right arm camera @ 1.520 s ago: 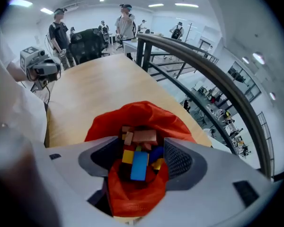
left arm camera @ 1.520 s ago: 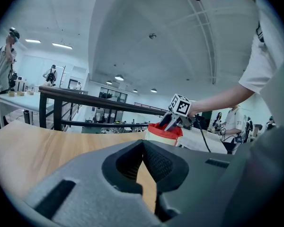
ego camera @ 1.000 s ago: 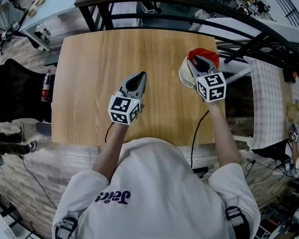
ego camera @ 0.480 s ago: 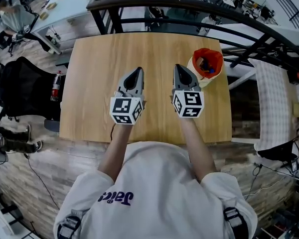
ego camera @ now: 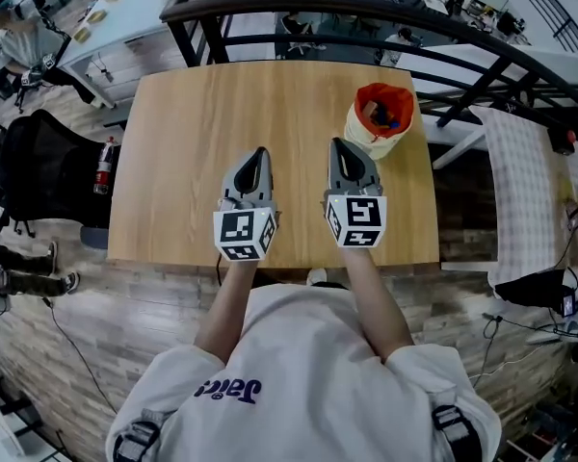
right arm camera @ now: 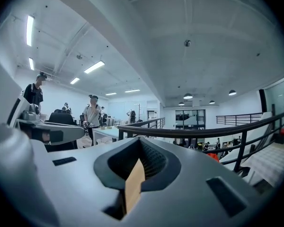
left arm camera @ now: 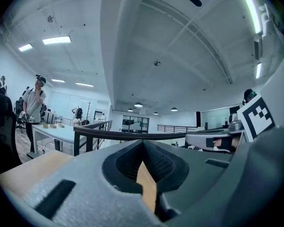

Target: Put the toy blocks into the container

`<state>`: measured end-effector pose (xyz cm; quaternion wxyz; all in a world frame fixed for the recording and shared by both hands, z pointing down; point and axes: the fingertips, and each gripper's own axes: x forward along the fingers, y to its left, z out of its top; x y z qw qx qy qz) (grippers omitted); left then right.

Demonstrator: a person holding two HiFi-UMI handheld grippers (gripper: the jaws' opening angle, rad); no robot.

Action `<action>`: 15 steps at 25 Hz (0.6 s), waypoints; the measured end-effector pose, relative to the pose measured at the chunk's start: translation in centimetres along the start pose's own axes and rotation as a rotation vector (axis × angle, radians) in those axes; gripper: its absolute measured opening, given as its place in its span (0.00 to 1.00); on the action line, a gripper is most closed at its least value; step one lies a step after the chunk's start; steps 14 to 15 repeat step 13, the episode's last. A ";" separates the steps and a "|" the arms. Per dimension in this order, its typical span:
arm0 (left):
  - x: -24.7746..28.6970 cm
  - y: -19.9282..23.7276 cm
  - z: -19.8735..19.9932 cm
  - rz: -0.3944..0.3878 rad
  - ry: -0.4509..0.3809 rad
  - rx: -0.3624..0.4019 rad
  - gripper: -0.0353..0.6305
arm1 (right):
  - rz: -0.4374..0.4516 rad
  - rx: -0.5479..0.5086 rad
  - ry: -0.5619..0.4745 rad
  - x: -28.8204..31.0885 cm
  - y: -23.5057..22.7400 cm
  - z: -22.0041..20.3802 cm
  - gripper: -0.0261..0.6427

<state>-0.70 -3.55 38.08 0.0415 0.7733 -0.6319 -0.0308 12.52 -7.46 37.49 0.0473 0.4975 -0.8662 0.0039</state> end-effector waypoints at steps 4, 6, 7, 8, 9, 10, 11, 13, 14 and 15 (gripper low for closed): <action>-1.9 -2.2 -0.9 0.019 0.023 0.023 0.06 | 0.020 0.009 0.015 -3.2 -0.3 -0.8 0.06; -2.7 -3.4 -1.1 0.009 0.009 0.033 0.06 | 0.027 0.015 0.017 -4.3 -0.5 -1.1 0.06; -3.0 -3.9 -1.2 -0.001 -0.005 0.028 0.06 | 0.029 0.017 0.018 -4.7 -0.6 -1.2 0.06; -3.3 -4.3 -1.2 -0.010 -0.018 0.017 0.06 | 0.031 0.019 0.022 -5.0 -0.7 -1.4 0.06; -3.7 -4.6 -1.3 -0.016 -0.026 0.003 0.06 | 0.035 0.023 0.030 -5.2 -0.7 -1.6 0.06; -4.0 -4.7 -1.5 -0.020 -0.027 -0.009 0.06 | 0.038 0.028 0.040 -5.4 -0.5 -1.8 0.06; -4.4 -4.9 -1.6 -0.023 -0.024 -0.016 0.06 | 0.040 0.032 0.051 -5.7 -0.3 -2.1 0.06; -5.2 -5.1 -1.9 -0.030 -0.017 -0.023 0.06 | 0.043 0.036 0.070 -6.4 0.1 -2.5 0.06; -5.2 -5.1 -1.9 -0.030 -0.017 -0.023 0.06 | 0.043 0.036 0.070 -6.4 0.1 -2.5 0.06; -5.2 -5.1 -1.9 -0.030 -0.017 -0.023 0.06 | 0.043 0.036 0.070 -6.4 0.1 -2.5 0.06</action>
